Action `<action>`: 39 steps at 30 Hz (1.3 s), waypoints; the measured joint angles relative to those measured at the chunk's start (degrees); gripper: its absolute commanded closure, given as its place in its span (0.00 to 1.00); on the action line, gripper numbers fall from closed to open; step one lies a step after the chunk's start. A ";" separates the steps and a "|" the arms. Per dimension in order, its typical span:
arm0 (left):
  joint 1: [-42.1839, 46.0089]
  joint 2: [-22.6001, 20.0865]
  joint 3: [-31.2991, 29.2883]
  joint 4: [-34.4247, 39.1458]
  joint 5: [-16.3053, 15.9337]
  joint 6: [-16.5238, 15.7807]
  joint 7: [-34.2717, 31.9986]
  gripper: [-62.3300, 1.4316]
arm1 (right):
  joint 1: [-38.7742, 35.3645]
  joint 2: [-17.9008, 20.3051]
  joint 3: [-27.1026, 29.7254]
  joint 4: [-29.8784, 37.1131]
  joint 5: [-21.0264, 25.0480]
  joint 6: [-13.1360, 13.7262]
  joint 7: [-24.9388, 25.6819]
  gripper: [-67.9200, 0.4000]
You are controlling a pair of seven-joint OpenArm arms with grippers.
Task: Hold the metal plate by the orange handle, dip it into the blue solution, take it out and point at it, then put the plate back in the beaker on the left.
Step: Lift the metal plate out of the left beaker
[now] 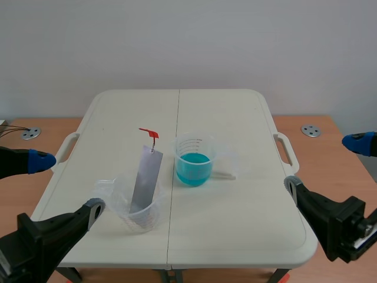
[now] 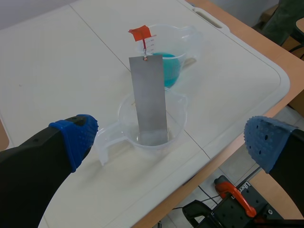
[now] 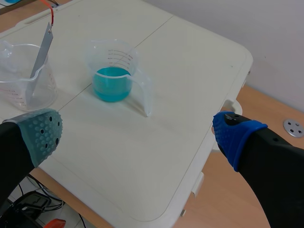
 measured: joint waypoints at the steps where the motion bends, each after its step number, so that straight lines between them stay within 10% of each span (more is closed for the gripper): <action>1: 0.00 0.00 0.00 0.00 -0.02 0.00 0.48 0.00 | 0.00 0.00 0.00 0.00 0.00 0.02 0.00 0.02; 16: 0.00 0.00 0.00 0.00 0.00 0.00 1.20 0.00 | 10.51 0.00 -6.62 0.00 -5.60 3.04 -2.38 0.02; 21: 0.02 0.00 0.00 0.00 0.07 0.00 2.62 0.81 | 16.04 -0.83 -10.45 0.00 -8.92 2.99 -3.98 0.02; 23: 0.00 0.00 0.00 0.00 0.17 0.00 2.62 0.95 | 18.27 -1.42 -12.37 0.00 -10.12 3.02 -5.99 0.02; 39: 17.75 0.00 -0.44 -0.44 9.86 6.14 6.03 0.95 | 36.09 -6.62 -27.89 -10.97 -10.49 3.26 -10.03 0.02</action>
